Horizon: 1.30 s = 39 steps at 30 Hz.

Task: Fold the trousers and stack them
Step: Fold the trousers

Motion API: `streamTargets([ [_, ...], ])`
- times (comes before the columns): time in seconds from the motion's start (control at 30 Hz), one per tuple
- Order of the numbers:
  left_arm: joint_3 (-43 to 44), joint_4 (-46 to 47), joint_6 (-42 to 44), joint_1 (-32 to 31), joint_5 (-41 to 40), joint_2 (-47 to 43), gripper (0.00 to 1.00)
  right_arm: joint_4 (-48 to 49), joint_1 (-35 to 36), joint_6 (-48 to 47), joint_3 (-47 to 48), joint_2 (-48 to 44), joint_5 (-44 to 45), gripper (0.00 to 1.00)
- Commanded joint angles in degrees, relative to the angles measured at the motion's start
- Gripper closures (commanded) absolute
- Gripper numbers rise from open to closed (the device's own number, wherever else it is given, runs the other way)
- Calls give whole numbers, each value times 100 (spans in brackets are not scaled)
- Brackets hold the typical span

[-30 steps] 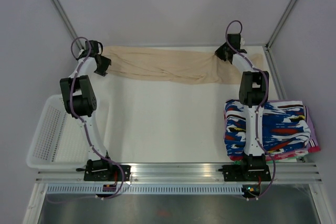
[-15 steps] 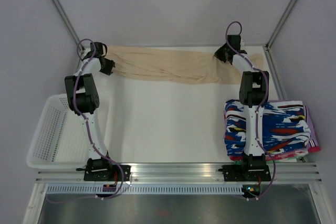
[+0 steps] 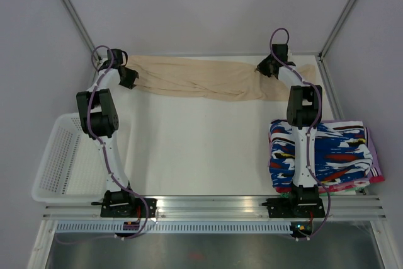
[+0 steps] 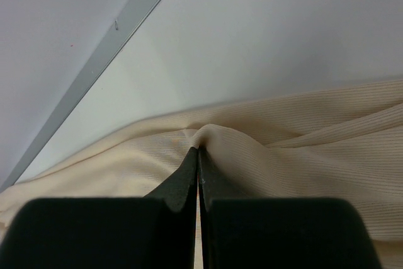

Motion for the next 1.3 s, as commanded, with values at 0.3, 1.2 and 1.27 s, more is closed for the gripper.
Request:
streamTargets([
  [0.3, 30, 513, -261, -10, 90, -291, 55, -66, 28, -90, 26, -108, 59, 100],
  [1.2, 364, 567, -288, -309, 275, 96, 50, 5, 37, -134, -18, -170, 138, 100],
  [1.27, 372, 462, -270, -309, 266, 61, 50, 14, 37, -134, -18, -170, 147, 100],
])
